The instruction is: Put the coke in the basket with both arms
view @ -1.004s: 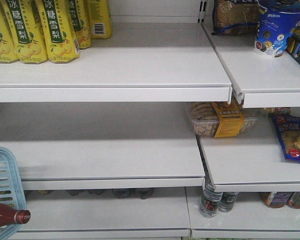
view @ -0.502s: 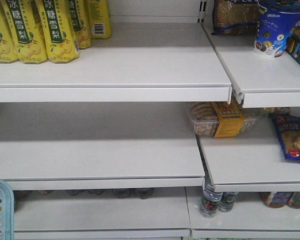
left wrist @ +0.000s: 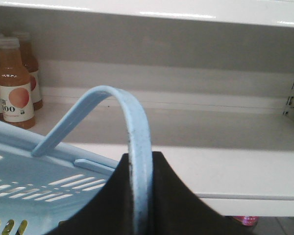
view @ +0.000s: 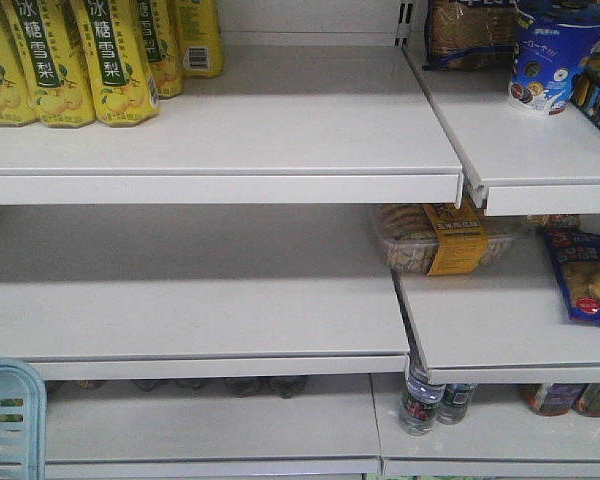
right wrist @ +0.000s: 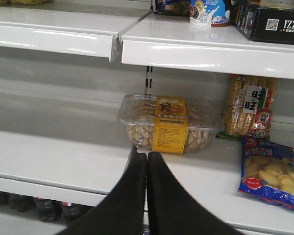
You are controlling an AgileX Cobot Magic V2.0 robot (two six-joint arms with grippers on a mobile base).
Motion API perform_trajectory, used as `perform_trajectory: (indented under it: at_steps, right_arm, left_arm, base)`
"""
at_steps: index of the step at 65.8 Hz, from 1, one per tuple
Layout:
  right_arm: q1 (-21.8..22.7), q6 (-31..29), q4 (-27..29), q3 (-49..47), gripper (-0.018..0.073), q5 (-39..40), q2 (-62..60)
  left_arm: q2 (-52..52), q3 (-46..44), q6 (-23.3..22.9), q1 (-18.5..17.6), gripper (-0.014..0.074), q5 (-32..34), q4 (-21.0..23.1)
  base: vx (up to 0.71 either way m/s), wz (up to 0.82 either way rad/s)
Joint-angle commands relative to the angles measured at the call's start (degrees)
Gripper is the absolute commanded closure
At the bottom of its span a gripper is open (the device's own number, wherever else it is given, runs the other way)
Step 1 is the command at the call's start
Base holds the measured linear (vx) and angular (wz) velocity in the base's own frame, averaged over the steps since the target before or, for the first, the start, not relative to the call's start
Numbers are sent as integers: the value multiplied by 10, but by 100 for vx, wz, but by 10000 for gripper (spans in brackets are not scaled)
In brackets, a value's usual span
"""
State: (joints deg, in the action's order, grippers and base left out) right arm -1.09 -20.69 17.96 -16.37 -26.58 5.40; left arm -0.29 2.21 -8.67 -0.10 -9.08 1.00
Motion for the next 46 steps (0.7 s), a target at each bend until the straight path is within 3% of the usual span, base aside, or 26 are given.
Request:
perform_trajectory:
  at_steps: [1, 46]
  right_arm:
    - [4, -3, 4, -15, 569, 42, 8]
    - [4, -3, 4, -15, 569, 42, 8]
  left_arm:
    - [-13, -16, 17, -4, 603, 88, -10]
    - [-13, -21, 16, -4, 603, 83, -10]
  base:
    - [0, 0]
    - [0, 0]
